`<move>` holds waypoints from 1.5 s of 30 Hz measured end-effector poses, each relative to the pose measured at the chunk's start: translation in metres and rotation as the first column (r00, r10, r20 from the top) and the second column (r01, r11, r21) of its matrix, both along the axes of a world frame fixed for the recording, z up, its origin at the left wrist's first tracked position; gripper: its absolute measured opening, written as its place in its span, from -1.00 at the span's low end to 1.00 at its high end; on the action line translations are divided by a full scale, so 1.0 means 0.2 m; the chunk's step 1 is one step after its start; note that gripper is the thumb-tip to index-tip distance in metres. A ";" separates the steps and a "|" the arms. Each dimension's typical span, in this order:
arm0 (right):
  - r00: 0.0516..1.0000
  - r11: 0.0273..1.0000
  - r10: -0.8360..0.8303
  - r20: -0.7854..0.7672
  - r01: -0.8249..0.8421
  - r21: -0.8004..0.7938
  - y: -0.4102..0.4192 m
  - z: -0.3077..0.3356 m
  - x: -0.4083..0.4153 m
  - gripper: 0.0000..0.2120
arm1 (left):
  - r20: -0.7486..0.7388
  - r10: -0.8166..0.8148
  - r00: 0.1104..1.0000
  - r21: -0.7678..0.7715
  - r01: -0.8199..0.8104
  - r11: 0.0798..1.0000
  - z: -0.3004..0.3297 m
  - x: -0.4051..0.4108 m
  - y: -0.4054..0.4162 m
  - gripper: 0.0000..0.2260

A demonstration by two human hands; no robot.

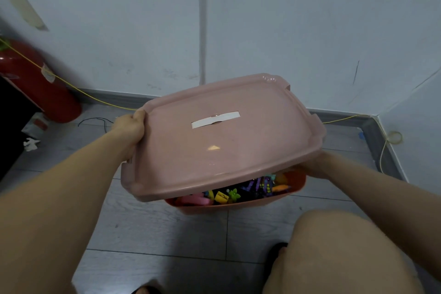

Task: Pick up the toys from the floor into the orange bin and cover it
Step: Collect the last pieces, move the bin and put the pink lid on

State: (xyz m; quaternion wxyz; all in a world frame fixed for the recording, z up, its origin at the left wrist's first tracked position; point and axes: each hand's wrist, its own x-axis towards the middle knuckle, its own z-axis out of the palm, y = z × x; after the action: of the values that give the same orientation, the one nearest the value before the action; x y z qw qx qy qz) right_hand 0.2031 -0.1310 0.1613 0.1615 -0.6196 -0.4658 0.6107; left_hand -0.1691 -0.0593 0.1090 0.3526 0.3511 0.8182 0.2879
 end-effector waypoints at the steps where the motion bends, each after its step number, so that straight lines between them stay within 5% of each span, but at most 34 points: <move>1: 0.998 0.999 -0.040 -0.038 0.039 -0.024 0.00 0.00 0.05 -0.52 | -0.018 -0.012 1.000 0.006 0.012 1.000 -0.02 0.00 0.01 -0.49; 4: 0.945 0.945 -0.326 -0.032 0.326 0.007 0.11 -0.08 0.18 -0.91 | -0.050 -0.053 0.997 0.012 0.054 0.998 -0.01 0.03 0.01 -0.49; 6: 0.775 0.775 -0.631 -0.038 0.630 -0.050 0.21 -0.13 0.21 -0.74 | -0.101 -0.076 0.992 0.024 0.079 0.997 -0.01 0.06 0.00 -0.49; 8: 0.691 0.693 -0.721 -0.047 0.720 -0.038 0.27 -0.14 0.19 -0.70 | -0.141 -0.103 0.985 0.031 0.109 0.994 -0.01 0.08 -0.01 -0.50; 13: 0.845 0.845 -0.526 0.098 0.506 0.172 0.24 -0.20 0.12 -0.65 | -0.212 -0.130 0.969 0.034 0.140 0.990 -0.05 0.10 -0.03 -0.48; 18: 0.857 0.898 -0.407 0.317 0.312 0.310 0.26 -0.24 0.10 -0.61 | -0.172 -0.075 0.982 0.069 0.088 0.994 -0.07 0.18 -0.03 -0.53; 23: 0.819 0.843 -0.429 0.382 0.210 0.496 0.25 -0.32 0.04 -0.70 | -0.142 -0.071 0.987 0.029 0.076 0.997 -0.12 0.17 -0.03 -0.55; 31: 0.728 0.836 -0.437 0.529 0.111 0.538 0.26 -0.38 0.08 -0.56 | -0.170 -0.081 0.982 0.034 0.088 0.996 -0.14 0.24 -0.02 -0.56; 37: 0.735 0.792 -0.480 0.478 0.129 0.597 0.25 -0.43 0.06 -0.64 | -0.316 -0.161 0.935 -0.081 0.143 0.986 -0.20 0.23 -0.05 -0.65; 45: 0.721 0.725 -0.553 0.417 0.170 0.668 0.27 -0.48 0.06 -0.65 | -0.362 -0.236 0.902 0.044 0.269 0.962 -0.20 0.17 -0.04 -0.74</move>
State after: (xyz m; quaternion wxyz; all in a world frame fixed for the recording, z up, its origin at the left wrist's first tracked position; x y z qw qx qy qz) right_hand 0.2157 -0.0766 0.0655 0.3135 -0.7785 -0.5182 0.1648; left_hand -0.1344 -0.0673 0.0698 0.2175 0.5160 0.8016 0.2096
